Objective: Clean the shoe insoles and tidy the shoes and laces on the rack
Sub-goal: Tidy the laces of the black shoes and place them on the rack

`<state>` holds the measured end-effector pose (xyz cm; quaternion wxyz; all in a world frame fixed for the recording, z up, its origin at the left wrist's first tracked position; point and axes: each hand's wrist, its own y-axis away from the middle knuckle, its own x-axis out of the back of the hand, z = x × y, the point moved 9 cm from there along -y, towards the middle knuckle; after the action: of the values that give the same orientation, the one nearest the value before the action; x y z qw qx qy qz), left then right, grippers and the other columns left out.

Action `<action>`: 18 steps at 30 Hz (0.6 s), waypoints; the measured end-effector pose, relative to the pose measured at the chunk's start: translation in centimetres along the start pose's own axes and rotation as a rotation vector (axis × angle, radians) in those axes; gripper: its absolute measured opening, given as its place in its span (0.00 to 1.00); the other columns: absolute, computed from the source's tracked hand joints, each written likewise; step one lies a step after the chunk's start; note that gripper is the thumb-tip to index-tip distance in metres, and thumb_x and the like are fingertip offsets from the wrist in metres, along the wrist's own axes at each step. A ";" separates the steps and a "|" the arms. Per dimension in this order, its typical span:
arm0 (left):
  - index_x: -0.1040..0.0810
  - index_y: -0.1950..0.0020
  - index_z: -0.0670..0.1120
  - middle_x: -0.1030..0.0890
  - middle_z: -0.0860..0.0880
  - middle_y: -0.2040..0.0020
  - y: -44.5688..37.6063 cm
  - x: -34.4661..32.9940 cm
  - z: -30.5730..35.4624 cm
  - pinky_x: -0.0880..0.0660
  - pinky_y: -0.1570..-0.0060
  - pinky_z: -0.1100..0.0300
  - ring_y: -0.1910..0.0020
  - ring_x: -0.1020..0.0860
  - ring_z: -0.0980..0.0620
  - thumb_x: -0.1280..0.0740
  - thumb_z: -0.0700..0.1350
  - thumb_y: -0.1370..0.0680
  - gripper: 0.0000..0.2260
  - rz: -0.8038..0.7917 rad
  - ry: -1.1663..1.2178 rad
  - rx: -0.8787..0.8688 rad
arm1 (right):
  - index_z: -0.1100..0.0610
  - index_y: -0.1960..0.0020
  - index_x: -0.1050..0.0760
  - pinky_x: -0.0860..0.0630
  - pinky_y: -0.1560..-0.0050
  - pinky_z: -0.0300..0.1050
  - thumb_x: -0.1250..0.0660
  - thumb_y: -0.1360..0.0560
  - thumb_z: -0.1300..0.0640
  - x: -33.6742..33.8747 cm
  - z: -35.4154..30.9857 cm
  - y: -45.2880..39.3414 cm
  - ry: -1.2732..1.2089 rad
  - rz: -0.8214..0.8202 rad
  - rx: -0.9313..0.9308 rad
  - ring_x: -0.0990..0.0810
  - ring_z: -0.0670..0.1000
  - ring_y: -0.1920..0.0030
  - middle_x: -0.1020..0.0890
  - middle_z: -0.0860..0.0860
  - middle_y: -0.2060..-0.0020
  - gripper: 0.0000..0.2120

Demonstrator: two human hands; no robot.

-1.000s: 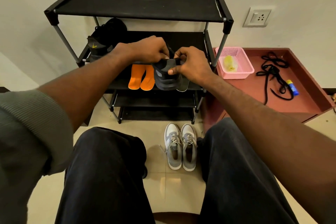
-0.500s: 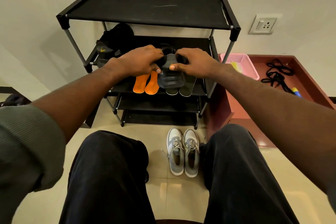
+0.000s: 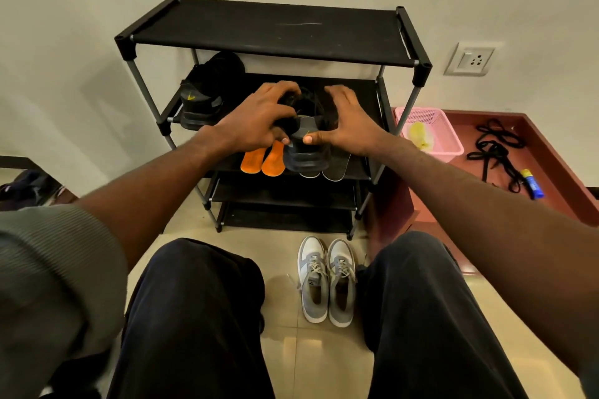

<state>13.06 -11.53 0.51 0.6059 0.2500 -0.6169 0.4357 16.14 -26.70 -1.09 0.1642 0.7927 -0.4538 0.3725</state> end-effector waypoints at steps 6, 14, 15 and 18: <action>0.19 0.35 0.43 0.33 0.44 0.23 -0.3 -0.5 -1.5 0.29 0.30 0.46 0.26 0.32 0.43 0.26 0.44 0.23 0.17 -0.005 0.137 0.079 | 0.55 0.20 0.38 0.29 0.26 0.50 0.25 0.25 0.39 0.0 -0.5 -0.4 0.072 -0.003 0.101 0.30 0.51 0.26 0.32 0.53 0.23 0.42; 0.19 0.36 0.40 0.30 0.45 0.28 0.2 -0.2 -1.1 0.26 0.37 0.58 0.33 0.27 0.47 0.27 0.41 0.22 0.16 0.085 0.103 0.037 | 0.56 0.25 0.26 0.30 0.27 0.50 0.29 0.24 0.38 0.0 -0.9 -0.7 0.140 -0.051 0.118 0.32 0.51 0.23 0.32 0.50 0.21 0.33; 0.19 0.35 0.40 0.30 0.45 0.29 0.3 -0.1 -1.1 0.26 0.38 0.58 0.34 0.26 0.47 0.27 0.40 0.22 0.16 0.098 0.094 0.032 | 0.57 0.27 0.24 0.28 0.28 0.51 0.29 0.24 0.37 0.2 -1.2 -0.5 0.171 -0.001 0.142 0.29 0.51 0.25 0.29 0.51 0.22 0.33; 0.19 0.36 0.40 0.29 0.45 0.30 0.8 0.1 -0.8 0.24 0.39 0.55 0.35 0.26 0.47 0.27 0.40 0.23 0.16 0.123 0.077 0.014 | 0.60 0.33 0.20 0.23 0.34 0.52 0.26 0.25 0.39 0.2 -1.6 0.2 0.208 0.110 0.196 0.23 0.52 0.31 0.22 0.54 0.30 0.30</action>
<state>12.83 -10.40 0.36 0.5994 0.1990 -0.6044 0.4856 15.30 -25.99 0.12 0.1113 0.7359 -0.4386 0.5037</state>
